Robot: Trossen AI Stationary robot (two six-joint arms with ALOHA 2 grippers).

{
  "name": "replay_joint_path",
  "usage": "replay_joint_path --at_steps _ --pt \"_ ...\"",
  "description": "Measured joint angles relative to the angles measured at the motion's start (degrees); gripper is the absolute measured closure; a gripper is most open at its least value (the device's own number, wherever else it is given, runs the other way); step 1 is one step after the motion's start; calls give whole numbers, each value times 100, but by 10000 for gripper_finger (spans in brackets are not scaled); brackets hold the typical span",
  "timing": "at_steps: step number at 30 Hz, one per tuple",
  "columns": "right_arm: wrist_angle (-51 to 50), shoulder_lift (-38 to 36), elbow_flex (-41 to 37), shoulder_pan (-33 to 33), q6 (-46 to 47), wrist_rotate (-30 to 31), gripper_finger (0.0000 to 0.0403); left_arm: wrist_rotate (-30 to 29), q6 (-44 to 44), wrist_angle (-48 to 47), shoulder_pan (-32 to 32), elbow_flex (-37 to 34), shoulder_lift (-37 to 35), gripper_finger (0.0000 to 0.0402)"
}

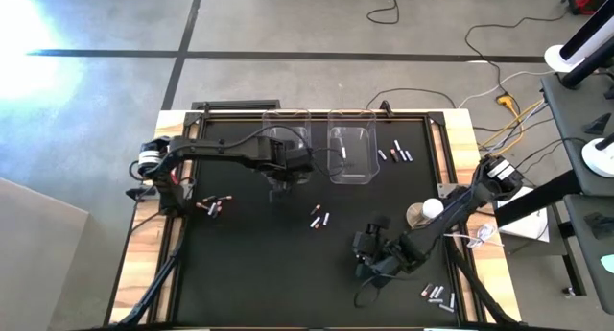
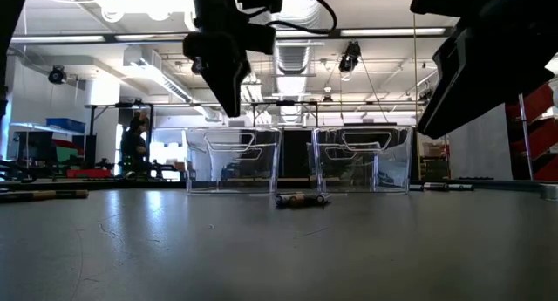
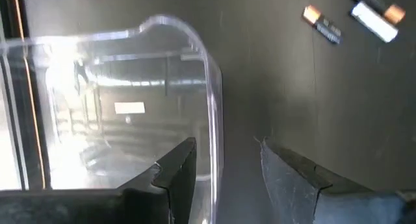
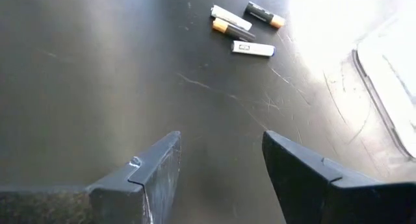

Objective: Sort batteries
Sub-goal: Move the bottom transparent bin to the top center of the table, then put the white battery into the right transparent bin

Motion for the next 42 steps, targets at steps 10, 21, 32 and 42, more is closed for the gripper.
replay_joint_path --at_steps 10,21,32,42 --pt "39 0 -15 44 -5 -61 193 -10 -289 -375 24 -564 -423 249" --pt "50 0 -15 44 -19 -61 193 -33 -461 -57 126 -1492 -893 249" --pt "50 0 -15 33 -63 -61 193 -33 -549 49 261 -1653 -1143 249" --pt "530 0 -220 -94 -116 275 187 22 -567 67 134 -837 -1255 249"
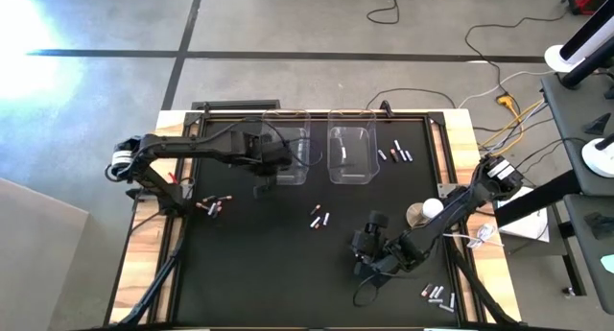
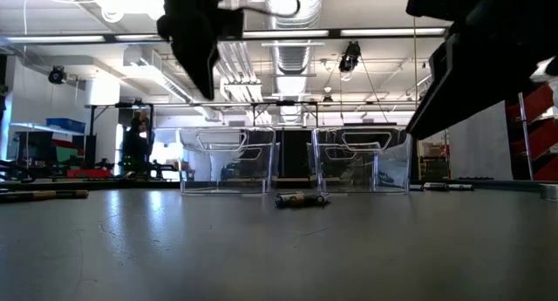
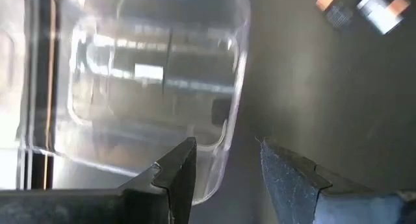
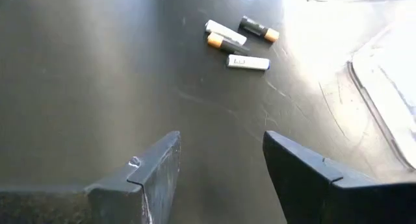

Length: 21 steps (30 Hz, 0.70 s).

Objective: Sort batteries
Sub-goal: Put the white battery into the right transparent bin

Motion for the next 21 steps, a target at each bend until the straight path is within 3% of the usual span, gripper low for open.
replay_joint_path --at_steps 4,8,14,21 --pt "900 0 -355 -165 -201 6 164 151 -84 389 -206 77 -430 249" --pt "1903 0 -706 -334 -644 15 131 223 -255 1339 -547 -377 -1128 249" --pt "3840 111 -1352 -626 -1725 45 90 232 -386 3996 -1301 -1859 -2099 249" --pt "5269 875 -1567 -978 -2342 172 79 21 -385 6775 -2080 -3502 -2527 249"
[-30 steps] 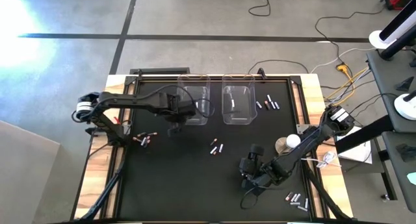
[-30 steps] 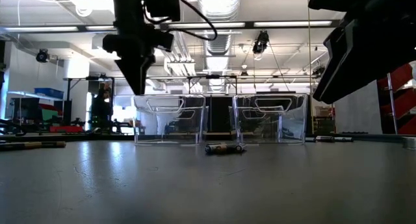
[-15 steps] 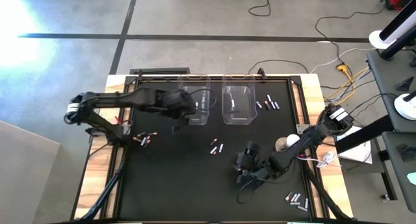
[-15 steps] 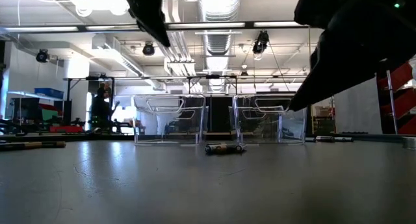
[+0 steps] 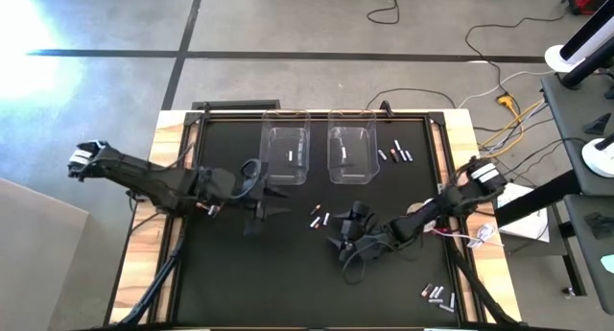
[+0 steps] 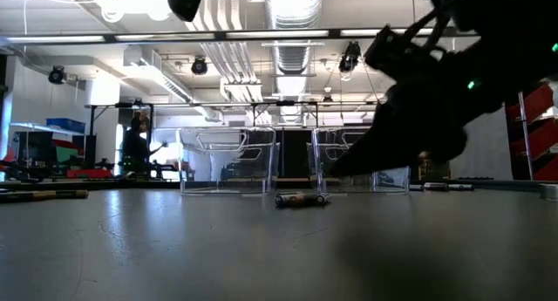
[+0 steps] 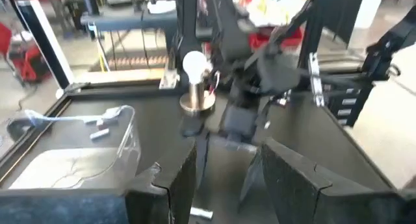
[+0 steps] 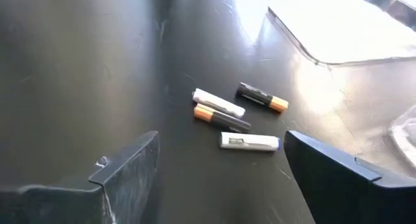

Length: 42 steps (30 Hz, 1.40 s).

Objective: Sort batteries
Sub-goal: Put the white battery into the right transparent bin

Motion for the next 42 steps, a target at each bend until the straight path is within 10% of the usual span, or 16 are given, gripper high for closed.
replay_joint_path --at_steps 11,42 --pt "813 752 -10 -529 36 -36 79 -215 -250 1682 -491 -1167 87 249" --pt "1521 797 -562 -1008 11 -1257 156 -683 -344 1746 -1200 -1255 125 249"
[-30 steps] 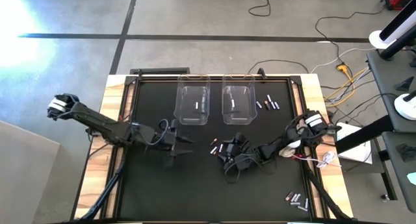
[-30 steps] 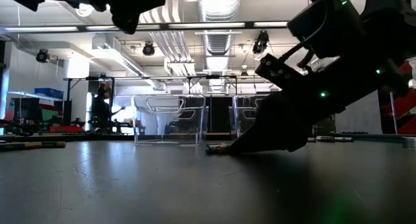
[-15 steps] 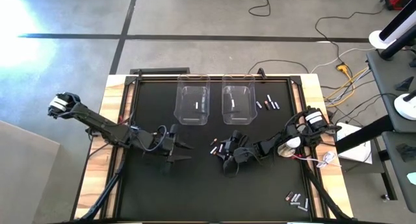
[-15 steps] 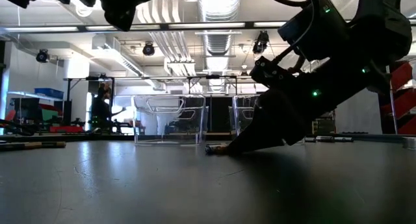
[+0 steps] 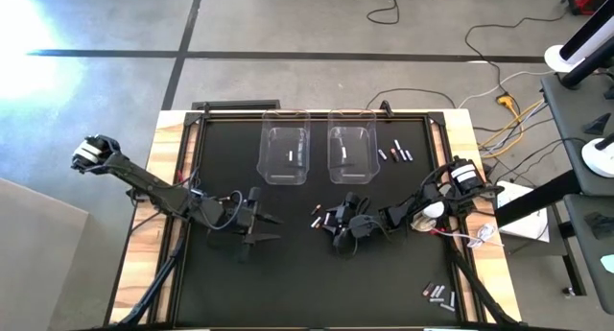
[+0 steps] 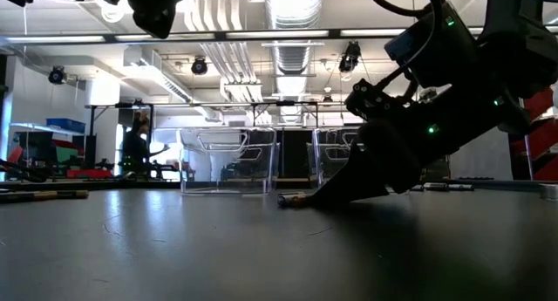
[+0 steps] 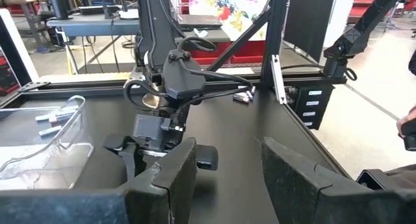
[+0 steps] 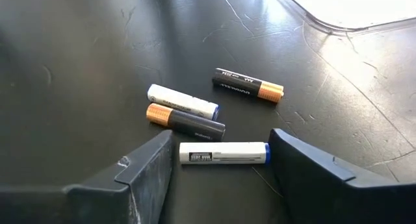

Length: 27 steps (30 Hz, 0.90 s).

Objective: Sort batteries
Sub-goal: Put the white battery into the right transparent bin

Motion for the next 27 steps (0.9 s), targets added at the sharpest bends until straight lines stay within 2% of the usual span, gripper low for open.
replay_joint_path --at_steps 16,21,27 --pt "1 144 -9 -4 92 50 200 0 0 -4 0 0 0 249" --pt "0 142 -9 -2 70 48 203 1 -6 -4 0 0 0 249" --pt "-357 -243 -7 54 72 -5 202 2 -20 -13 -13 0 0 249"
